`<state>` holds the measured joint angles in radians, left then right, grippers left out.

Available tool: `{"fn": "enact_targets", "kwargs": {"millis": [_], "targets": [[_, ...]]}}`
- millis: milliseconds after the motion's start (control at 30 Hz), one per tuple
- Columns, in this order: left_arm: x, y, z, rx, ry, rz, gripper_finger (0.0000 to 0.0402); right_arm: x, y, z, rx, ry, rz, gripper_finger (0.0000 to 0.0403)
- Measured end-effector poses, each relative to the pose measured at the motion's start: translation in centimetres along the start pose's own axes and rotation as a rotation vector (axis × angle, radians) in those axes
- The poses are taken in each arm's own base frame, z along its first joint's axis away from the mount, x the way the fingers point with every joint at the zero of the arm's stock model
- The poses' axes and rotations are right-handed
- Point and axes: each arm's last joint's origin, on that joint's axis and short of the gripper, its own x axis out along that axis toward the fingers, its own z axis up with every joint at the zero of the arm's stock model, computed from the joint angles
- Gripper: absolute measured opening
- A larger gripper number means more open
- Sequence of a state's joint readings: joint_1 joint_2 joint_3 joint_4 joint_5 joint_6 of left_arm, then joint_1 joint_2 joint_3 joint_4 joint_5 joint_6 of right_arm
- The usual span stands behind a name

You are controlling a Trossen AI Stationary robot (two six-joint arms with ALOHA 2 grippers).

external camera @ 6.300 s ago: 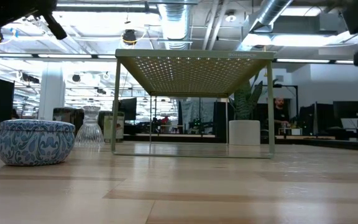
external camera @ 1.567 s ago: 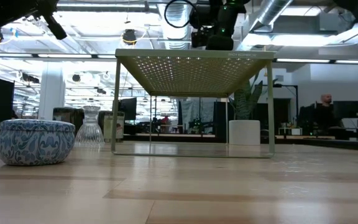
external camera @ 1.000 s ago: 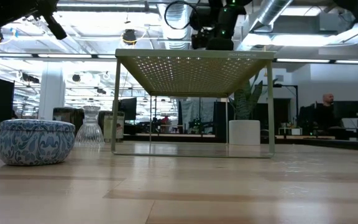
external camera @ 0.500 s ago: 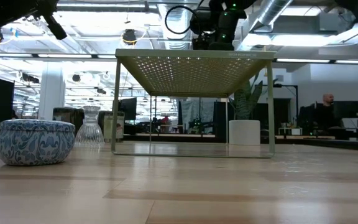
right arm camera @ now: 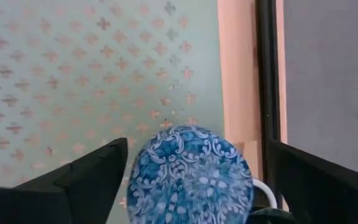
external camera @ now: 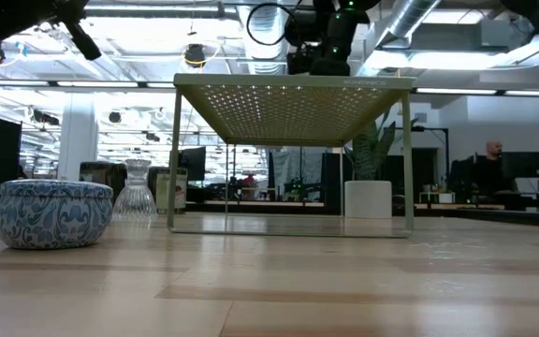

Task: Stock candles and holders on shelf
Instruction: Put the yellow scented candle on the shelf aligned with the other scented candle

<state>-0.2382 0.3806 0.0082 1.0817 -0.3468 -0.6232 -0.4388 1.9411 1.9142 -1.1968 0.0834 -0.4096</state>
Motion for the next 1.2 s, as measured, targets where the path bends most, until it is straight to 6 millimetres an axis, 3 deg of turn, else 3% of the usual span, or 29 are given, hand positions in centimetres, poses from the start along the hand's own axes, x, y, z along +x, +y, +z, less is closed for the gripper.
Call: {"fn": "enact_targets", "kwargs": {"millis": [133, 367, 533, 667, 800, 1000, 1067, 1200], "targets": [[0.0, 0.0, 0.0, 0.021, 0.004, -0.005, 0.0104, -1.2, -0.2, 0.2, -0.008, -0.013, -0.014, 0.0396], [0.9, -0.8, 0.5, 0.043, -0.012, -0.020, 0.0179, -4.8, -0.6, 0.5, -0.007, -0.044, -0.027, 0.0394], [3.3, -2.1, 0.8, 0.103, 0.028, -0.012, 0.0226, -8.8, -0.2, 0.3, -0.011, -0.074, -0.032, 0.0396], [6.0, -2.8, -0.2, 0.126, 0.207, 0.075, 0.0237, -12.7, 0.7, -0.5, 0.015, -0.151, -0.025, 0.0399], [8.1, -3.0, -1.3, 0.129, 0.415, 0.178, 0.0235, -16.9, 2.9, -2.4, 0.063, -0.218, -0.015, 0.0399], [9.2, -3.5, -1.5, 0.104, 0.457, 0.165, 0.0236, -19.9, 8.3, -3.6, 0.136, -0.284, 0.069, 0.0399], [9.1, -3.6, -1.3, 0.094, 0.455, 0.163, 0.0235, -19.8, 10.5, -4.1, 0.139, -0.257, 0.094, 0.0399], [8.8, -4.3, -0.4, 0.073, 0.443, 0.105, 0.0235, -17.9, 15.4, -5.4, 0.149, -0.130, 0.140, 0.0399]]}}
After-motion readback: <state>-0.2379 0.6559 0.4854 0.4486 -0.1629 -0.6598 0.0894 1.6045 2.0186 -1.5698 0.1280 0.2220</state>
